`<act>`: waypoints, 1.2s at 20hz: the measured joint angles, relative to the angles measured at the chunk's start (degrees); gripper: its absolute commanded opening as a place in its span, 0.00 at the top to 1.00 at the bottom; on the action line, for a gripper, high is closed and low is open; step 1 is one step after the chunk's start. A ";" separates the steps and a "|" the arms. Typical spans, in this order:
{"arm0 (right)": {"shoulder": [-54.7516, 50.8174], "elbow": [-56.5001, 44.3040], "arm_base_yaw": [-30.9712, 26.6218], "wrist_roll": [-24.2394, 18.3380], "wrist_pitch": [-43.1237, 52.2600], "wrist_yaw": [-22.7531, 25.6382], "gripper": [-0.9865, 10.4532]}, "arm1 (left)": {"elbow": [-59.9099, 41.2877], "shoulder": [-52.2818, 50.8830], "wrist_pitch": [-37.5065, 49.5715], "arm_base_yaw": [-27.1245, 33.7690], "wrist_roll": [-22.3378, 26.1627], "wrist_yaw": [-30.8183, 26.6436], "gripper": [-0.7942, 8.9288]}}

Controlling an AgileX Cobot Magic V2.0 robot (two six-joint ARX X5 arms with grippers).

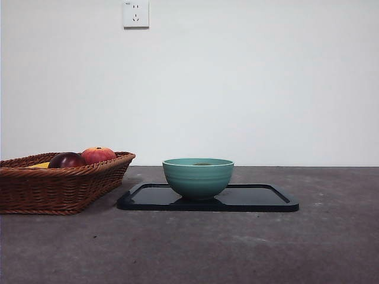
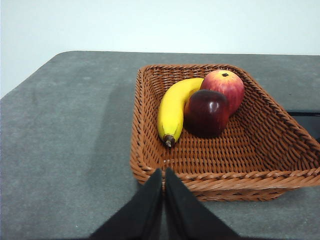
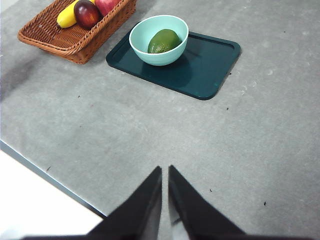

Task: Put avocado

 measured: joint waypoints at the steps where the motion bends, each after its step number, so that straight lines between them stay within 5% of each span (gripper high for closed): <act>1: 0.00 0.00 0.00 0.00 -0.02 0.00 0.90 | 0.00 0.00 0.02 0.00 0.00 0.00 0.91; 8: 0.00 0.00 -0.87 -0.04 -0.02 0.00 0.90 | 0.00 0.00 0.02 0.00 0.00 0.00 0.91; 10: -0.02 -0.13 -4.50 -3.85 0.77 2.29 0.90 | 0.00 0.00 0.02 0.00 0.00 0.00 0.91; 15: -5.31 -13.70 -19.39 -15.08 26.29 2.93 0.90 | 0.00 0.00 0.02 0.00 0.00 0.00 0.91; 19: -11.37 -31.45 -29.55 -15.41 45.55 2.67 0.90 | 0.00 0.00 0.02 0.00 0.00 0.00 0.91; 24: -16.87 -41.31 -35.06 -14.88 49.90 2.60 0.90 | 0.00 0.00 0.00 0.00 0.00 0.00 0.91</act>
